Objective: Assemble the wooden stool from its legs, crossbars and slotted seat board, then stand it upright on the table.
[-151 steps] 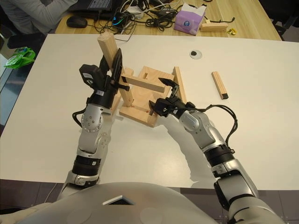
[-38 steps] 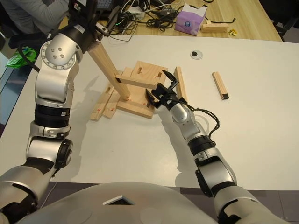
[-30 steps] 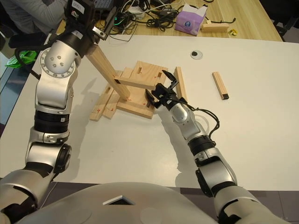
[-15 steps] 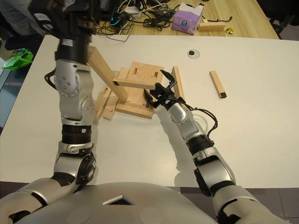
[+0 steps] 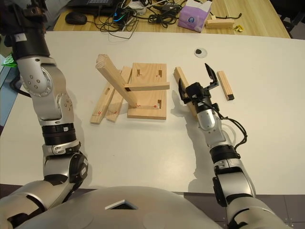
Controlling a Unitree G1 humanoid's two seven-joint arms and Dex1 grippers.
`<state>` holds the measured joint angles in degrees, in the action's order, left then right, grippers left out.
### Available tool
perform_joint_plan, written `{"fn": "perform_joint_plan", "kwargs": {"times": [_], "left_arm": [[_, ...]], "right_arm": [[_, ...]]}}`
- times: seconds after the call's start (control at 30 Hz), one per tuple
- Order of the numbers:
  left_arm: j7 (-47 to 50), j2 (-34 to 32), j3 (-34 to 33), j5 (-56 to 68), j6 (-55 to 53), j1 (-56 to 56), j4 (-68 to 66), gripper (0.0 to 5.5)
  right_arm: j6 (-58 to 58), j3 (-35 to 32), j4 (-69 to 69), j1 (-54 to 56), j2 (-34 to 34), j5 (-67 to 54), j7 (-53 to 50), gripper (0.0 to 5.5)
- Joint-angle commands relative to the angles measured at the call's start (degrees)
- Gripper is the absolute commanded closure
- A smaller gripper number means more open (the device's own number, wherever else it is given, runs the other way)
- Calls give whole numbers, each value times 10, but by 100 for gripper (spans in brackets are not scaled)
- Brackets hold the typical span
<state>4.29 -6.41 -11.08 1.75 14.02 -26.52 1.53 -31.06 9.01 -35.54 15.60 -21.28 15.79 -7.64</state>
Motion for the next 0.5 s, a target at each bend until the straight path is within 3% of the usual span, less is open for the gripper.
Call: {"fn": "perform_joint_plan", "kwargs": {"times": [0.03,0.23,0.5], "left_arm": [[-1,-1,0,-7,-16,56,5,189],[-66,-57,5,-10,-74,170,55,189],[-156,-128,10,-4,-237,303,150,189]], "right_arm": [[9,-17,65,-50,-10,-87,110,10],[49,-50,173,-186,-87,-158,254,10],[107,-75,319,-306,-82,-168,271,10]]}}
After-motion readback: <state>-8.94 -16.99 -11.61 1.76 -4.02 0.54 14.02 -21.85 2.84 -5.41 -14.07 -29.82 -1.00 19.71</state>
